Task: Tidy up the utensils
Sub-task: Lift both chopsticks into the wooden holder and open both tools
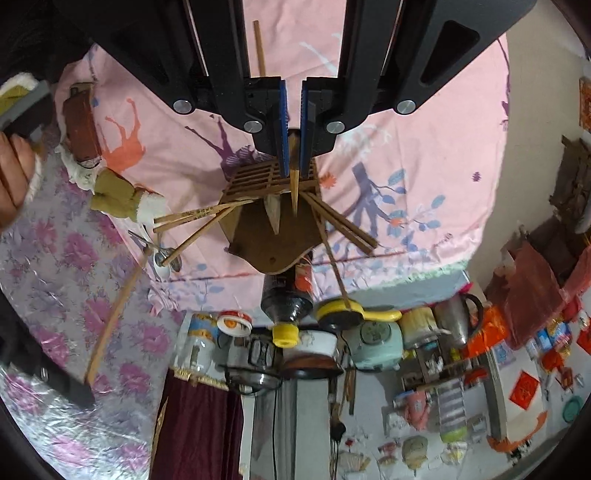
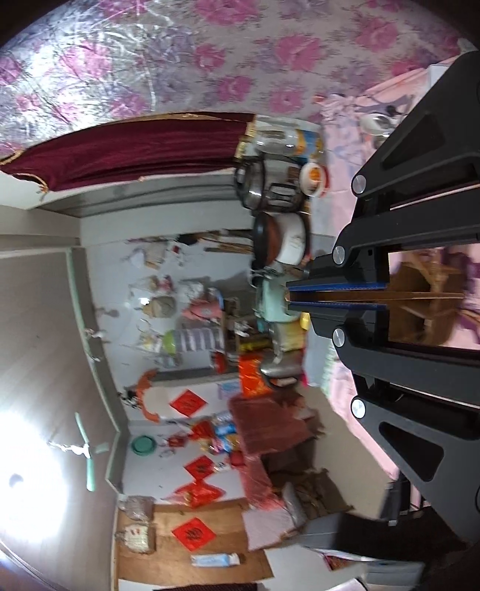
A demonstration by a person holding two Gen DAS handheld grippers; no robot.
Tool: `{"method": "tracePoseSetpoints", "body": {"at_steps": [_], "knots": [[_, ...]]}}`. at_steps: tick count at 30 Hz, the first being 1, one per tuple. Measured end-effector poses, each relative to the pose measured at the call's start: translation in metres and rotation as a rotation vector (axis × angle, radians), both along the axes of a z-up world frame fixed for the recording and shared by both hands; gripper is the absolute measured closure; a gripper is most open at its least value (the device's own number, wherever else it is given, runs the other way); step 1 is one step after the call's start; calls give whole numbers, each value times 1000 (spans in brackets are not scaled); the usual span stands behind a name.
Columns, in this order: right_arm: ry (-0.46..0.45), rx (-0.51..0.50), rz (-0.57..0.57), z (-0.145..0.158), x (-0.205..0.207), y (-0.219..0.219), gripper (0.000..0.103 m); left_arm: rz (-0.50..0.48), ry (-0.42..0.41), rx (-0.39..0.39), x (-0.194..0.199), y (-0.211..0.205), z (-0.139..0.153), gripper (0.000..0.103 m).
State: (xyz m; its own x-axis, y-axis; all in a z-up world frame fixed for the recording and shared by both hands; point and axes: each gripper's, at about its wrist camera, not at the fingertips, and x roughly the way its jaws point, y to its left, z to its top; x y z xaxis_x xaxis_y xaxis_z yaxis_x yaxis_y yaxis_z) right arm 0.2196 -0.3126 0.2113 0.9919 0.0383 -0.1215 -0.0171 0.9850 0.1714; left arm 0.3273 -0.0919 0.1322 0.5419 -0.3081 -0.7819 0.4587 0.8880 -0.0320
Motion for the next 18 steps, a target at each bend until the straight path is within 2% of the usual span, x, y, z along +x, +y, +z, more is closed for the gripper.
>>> {"method": "tracePoseSetpoints", "body": {"at_steps": [3, 5, 10, 11, 12, 13, 14, 18], "knots": [[-21, 10, -22, -5, 21, 2, 97, -17, 44, -5, 12, -4, 0, 97], [-15, 9, -29, -14, 37, 6, 97, -13, 21, 10, 18, -7, 0, 97], [72, 9, -17, -55, 74, 9, 97, 11, 24, 9, 49, -13, -19, 97], [108, -9, 6, -65, 82, 11, 96, 17, 20, 4, 51, -13, -21, 90], [133, -22, 6, -72, 84, 11, 96, 26, 13, 4, 53, -14, -24, 62], [149, -31, -2, -78, 83, 9, 91, 36, 1, 6, 53, -14, -25, 45], [155, -35, -1, -79, 80, 7, 91, 48, -41, -2, 48, -13, -23, 27], [131, -12, -17, -74, 56, -7, 90, 38, -150, 0, 30, -12, -5, 18]]}}
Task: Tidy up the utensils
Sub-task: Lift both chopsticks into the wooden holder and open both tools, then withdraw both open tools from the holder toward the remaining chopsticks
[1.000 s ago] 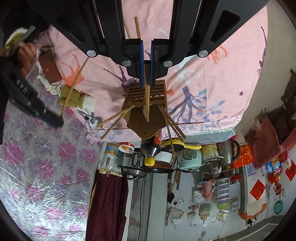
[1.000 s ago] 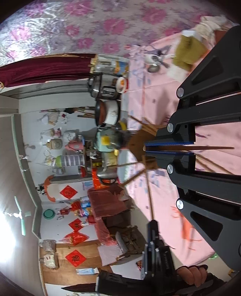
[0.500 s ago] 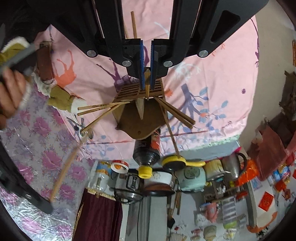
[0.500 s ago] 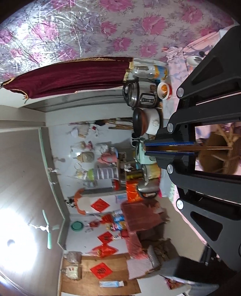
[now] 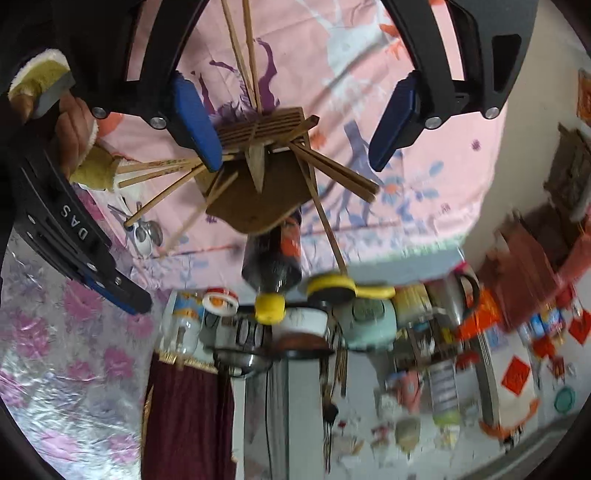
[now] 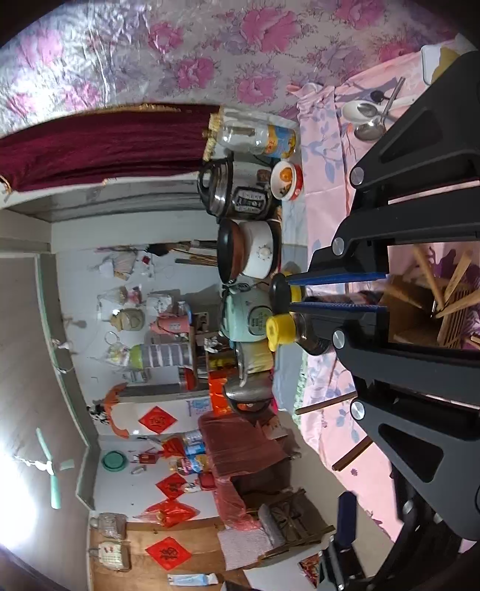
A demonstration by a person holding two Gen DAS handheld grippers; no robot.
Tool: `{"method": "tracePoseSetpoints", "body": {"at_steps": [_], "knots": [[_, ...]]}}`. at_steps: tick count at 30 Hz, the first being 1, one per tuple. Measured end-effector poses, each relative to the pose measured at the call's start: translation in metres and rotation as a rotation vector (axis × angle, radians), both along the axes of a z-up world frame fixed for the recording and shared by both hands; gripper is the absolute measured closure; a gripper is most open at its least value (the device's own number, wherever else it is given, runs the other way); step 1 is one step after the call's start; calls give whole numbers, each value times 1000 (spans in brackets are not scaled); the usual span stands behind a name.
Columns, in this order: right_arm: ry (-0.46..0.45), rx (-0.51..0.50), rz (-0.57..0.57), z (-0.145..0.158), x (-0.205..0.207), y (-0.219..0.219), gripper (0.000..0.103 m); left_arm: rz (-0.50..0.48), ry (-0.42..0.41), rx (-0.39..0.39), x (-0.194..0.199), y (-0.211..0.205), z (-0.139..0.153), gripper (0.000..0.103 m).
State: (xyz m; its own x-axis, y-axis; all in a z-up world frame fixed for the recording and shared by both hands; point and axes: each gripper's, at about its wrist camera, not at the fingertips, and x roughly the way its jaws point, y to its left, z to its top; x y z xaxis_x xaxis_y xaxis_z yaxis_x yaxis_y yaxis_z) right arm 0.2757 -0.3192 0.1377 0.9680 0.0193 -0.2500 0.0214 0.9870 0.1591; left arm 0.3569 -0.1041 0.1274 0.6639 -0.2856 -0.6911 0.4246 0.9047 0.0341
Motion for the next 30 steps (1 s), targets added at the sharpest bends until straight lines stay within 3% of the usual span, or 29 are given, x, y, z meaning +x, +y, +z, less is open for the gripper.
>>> {"method": "tracePoseSetpoints", "body": {"at_steps": [4, 9, 14, 16, 20, 23, 30], "knots": [[-38, 27, 2, 8, -37, -6, 87, 31, -102, -16, -26, 10, 17, 9], [-72, 29, -4, 6, -85, -2, 51, 67, -174, 2, -61, 27, 16, 6], [-66, 51, -2, -18, -131, 5, 32, 112, -178, 18, -91, 50, -8, 6], [-41, 62, -11, -35, -145, 9, 29, 129, -163, 10, -98, 59, -20, 6], [37, 92, -2, -73, -158, 16, 28, 174, -125, -2, -114, 76, -61, 6], [149, 133, 34, -112, -159, 24, 27, 206, -100, 42, -123, 82, -101, 6], [426, 57, 89, -206, -151, 61, 28, 274, 49, 36, -125, 97, -184, 6]]}}
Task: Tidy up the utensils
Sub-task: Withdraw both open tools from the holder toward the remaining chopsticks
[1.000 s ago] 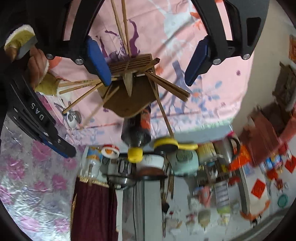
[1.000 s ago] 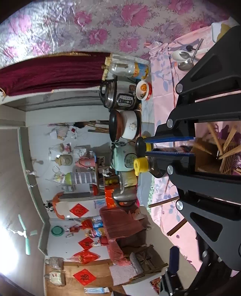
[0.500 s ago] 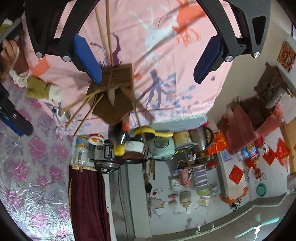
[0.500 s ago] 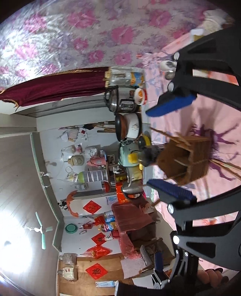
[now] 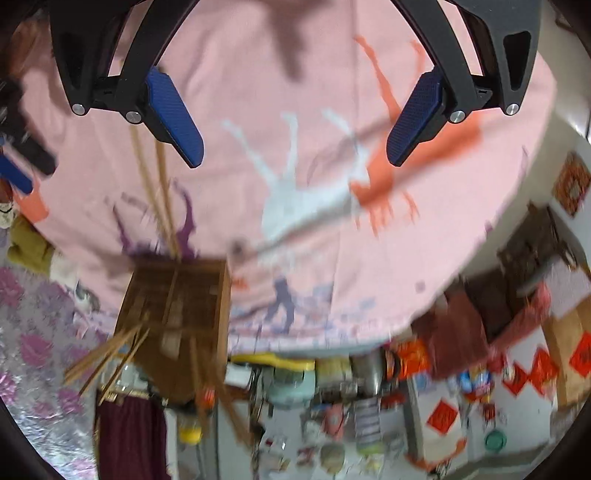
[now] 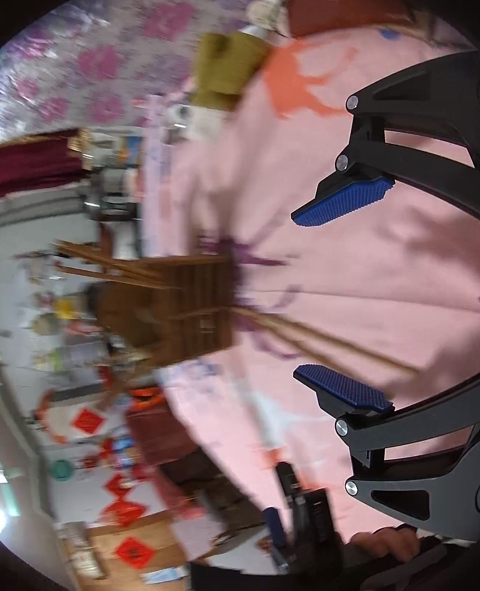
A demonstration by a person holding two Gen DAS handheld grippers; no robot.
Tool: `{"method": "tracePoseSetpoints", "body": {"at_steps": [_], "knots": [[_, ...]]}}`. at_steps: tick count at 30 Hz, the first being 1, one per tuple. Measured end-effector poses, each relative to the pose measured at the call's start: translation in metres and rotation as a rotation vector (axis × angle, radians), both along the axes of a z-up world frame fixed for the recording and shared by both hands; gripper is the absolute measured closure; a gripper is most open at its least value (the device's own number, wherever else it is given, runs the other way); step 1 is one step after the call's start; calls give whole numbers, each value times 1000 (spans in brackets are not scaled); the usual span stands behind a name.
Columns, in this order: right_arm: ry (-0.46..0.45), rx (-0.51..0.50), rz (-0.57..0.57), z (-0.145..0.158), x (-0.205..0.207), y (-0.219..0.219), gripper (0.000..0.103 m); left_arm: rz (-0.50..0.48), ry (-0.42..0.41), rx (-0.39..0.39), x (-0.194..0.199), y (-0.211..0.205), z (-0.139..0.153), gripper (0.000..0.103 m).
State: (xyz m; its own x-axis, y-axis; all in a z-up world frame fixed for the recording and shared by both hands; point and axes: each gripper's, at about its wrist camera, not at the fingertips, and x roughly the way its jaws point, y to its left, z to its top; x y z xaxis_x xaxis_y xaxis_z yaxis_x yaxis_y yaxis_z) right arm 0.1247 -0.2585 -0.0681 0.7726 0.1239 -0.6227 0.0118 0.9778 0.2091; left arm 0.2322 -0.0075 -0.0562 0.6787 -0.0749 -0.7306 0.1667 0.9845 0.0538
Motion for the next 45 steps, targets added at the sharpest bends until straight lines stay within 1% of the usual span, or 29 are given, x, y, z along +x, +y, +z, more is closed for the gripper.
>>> {"method": "tracePoseSetpoints", "body": {"at_steps": [1, 4, 6, 8, 11, 16, 19, 27, 34, 38, 40, 43, 45], "knots": [[31, -12, 11, -9, 1, 4, 28, 3, 27, -1, 0, 0, -12, 6], [83, -60, 31, -22, 2, 16, 28, 0, 54, 34, -3, -3, -33, 6], [64, -76, 48, -18, 1, 22, 28, -2, 63, 49, -3, -4, -42, 6], [74, -103, 56, -20, 1, 28, 28, -4, 82, 58, -2, -5, -48, 6], [63, -142, 75, -19, 0, 36, 28, 8, 88, 26, 1, 0, -47, 6], [78, -177, 100, -21, 2, 42, 28, 34, 166, -42, 10, 11, -55, 6], [91, -182, 115, -23, 4, 43, 28, 41, 178, -73, 10, 16, -56, 6], [138, -199, 138, -30, 10, 48, 28, 43, 181, -80, 11, 16, -57, 6], [162, -183, 142, -33, 13, 48, 28, 43, 181, -77, 10, 15, -58, 6], [176, -153, 97, -33, 14, 37, 28, 40, 181, -70, 9, 15, -60, 6], [196, -142, 37, -35, 17, 24, 28, 39, 182, -69, 9, 14, -60, 6], [238, -81, -120, -39, 20, -11, 31, 38, 181, -68, 9, 14, -59, 6], [233, -75, -162, -39, 18, -23, 42, 38, 181, -69, 9, 14, -59, 6]]}}
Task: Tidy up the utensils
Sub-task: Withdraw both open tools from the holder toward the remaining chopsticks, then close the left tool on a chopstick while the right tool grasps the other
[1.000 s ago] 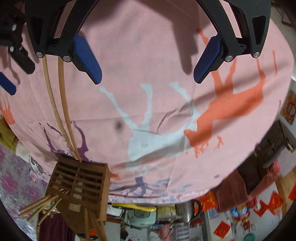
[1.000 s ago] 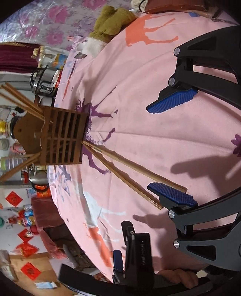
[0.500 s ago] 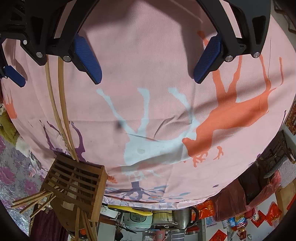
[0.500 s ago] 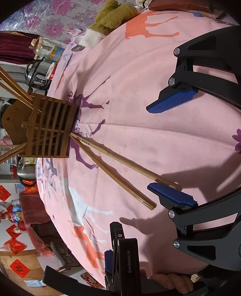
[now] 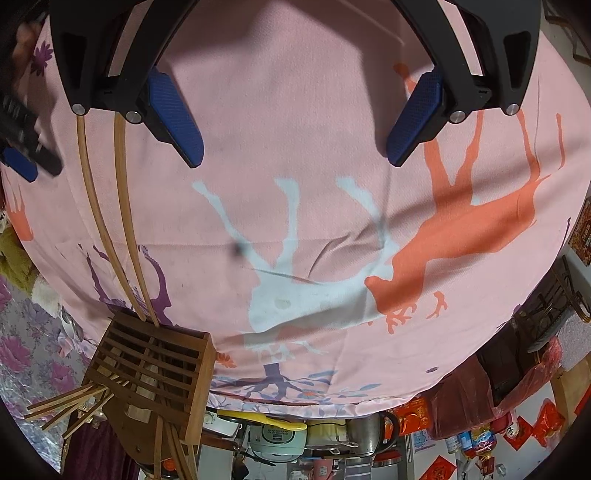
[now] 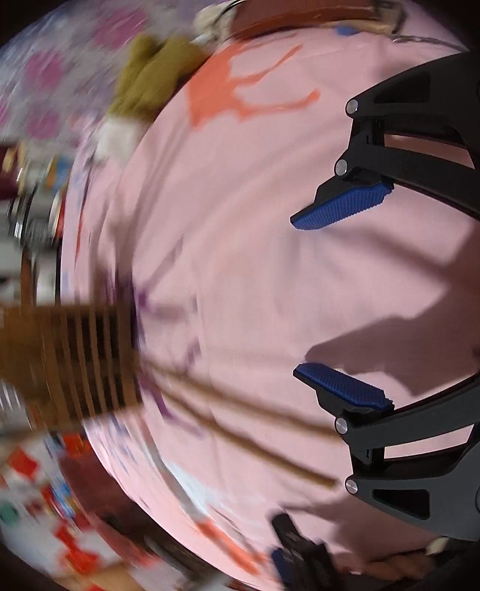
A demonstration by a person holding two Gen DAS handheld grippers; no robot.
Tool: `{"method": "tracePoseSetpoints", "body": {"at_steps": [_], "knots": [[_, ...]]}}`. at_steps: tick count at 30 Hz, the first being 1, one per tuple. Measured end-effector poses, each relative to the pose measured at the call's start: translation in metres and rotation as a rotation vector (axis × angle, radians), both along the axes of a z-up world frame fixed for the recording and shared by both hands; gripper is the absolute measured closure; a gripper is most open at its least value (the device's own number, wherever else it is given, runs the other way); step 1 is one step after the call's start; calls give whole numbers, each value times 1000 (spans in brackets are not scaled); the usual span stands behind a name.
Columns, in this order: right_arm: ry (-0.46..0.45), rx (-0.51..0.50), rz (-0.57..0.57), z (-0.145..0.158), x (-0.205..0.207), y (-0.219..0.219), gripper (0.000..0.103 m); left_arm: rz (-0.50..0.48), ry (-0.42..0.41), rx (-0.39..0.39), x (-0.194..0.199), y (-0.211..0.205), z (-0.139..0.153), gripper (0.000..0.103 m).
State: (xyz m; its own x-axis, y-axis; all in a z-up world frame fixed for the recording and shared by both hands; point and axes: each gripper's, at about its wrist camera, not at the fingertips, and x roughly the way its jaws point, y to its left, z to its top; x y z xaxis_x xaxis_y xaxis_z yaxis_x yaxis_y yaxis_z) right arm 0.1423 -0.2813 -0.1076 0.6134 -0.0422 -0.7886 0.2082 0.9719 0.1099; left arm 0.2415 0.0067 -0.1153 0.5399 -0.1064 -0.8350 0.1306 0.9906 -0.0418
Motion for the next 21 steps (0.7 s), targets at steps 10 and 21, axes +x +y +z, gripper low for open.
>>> {"method": "tracePoseSetpoints", "body": {"at_steps": [10, 21], "knots": [[-142, -5, 173, 17, -24, 24, 42, -258, -44, -1, -28, -38, 6, 6], [-129, 57, 186, 14, -23, 20, 42, -217, 1, 52, -13, -40, -1, 29]]}}
